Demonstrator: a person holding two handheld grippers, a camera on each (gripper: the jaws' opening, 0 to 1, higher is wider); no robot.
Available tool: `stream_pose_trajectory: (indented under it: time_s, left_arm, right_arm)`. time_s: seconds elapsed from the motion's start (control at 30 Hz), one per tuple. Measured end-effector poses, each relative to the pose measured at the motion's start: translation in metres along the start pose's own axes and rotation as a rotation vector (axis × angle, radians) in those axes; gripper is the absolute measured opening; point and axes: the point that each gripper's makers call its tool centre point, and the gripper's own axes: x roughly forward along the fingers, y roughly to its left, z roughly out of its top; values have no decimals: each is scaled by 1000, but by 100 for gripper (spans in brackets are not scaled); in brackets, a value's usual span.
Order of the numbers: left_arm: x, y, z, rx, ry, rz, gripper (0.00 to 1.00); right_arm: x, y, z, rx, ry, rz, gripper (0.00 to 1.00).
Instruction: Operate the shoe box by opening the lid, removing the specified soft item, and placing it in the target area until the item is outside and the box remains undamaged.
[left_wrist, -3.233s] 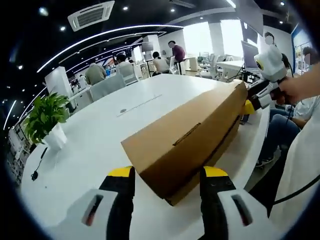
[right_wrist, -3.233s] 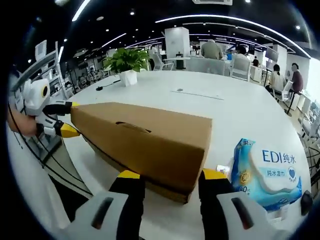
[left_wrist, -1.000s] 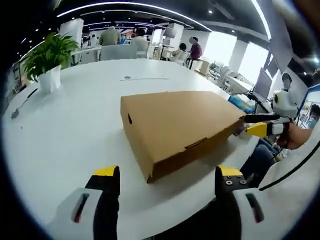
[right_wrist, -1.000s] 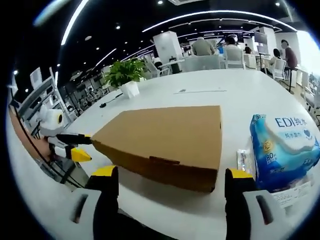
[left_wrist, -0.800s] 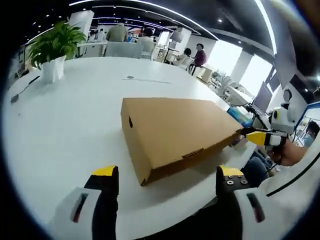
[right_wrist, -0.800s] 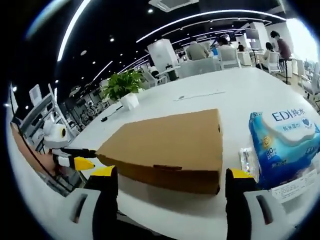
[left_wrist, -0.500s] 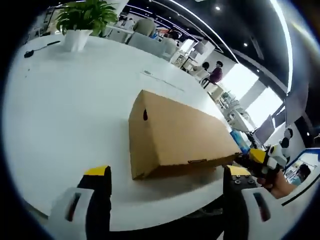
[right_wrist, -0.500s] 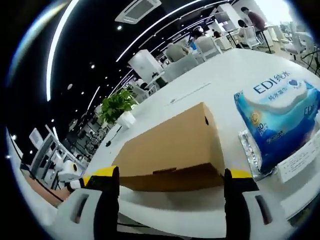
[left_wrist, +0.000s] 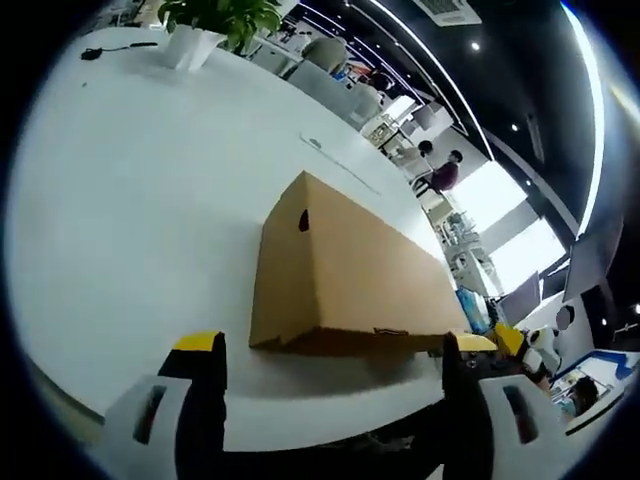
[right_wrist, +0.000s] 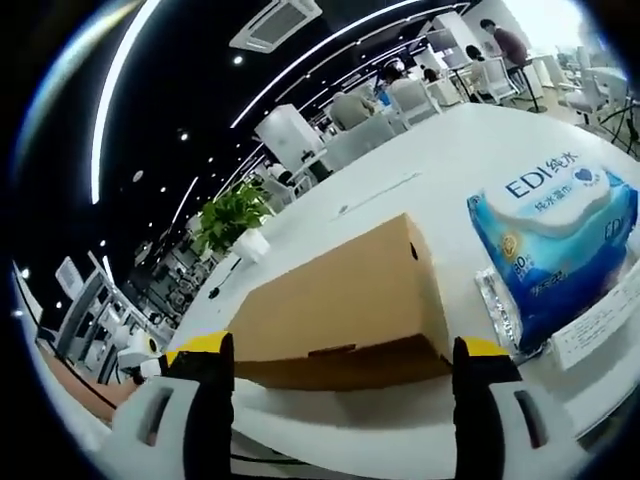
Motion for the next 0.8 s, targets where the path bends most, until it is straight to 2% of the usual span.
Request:
stream_pose_trajectory:
  time_s: [0.03, 0.07, 0.1, 0.13, 0.17, 0.27, 0.33, 0.4, 0.5, 0.53, 0.57, 0.6, 0.67, 0.8]
  left_arm:
    - [-2, 2, 7, -68, -46, 8, 85]
    - [-3, 3, 10, -138, -62, 3, 83]
    - [-4, 6, 13, -175, -72, -1, 83]
    - [-7, 9, 18, -196, -107, 7, 83]
    - [-8, 11, 21, -199, -129, 6, 83]
    - [-8, 9, 12, -246, -100, -8, 85]
    - [-6, 10, 7, -274, -93, -7, 85]
    - [-6, 11, 4, -292, -96, 1, 85]
    - [-3, 17, 1, -313, -107, 29, 84]
    - [-5, 24, 1, -320, -117, 72, 83]
    - [-6, 28, 4, -323, -146, 94, 82]
    - [-6, 27, 3, -338, -150, 86, 82]
    - [-3, 26, 0, -365, -137, 66, 82]
    - [-2, 22, -7, -342, -105, 67, 82]
  right_arm:
    - [0, 1, 0, 18, -4, 3, 93]
    - [0, 2, 3, 83, -21, 14, 94]
    - [-1, 3, 5, 125, -29, 21, 95]
    - [-2, 5, 8, 159, -46, 40, 96]
    - [-2, 5, 10, 150, -56, 49, 97]
    - [-4, 0, 6, 161, -42, 21, 98]
    - [-7, -1, 6, 180, -58, 8, 97]
    - [-6, -2, 11, 278, -97, 13, 97]
    - [-9, -7, 11, 429, -127, -22, 95]
    - [-9, -14, 12, 464, -151, -35, 95]
    - [-9, -15, 11, 464, -153, -39, 95]
    - [-9, -16, 7, 452, -145, -56, 95]
    - [-9, -16, 4, 450, -141, -71, 96]
    - [-11, -16, 3, 477, -131, -93, 95]
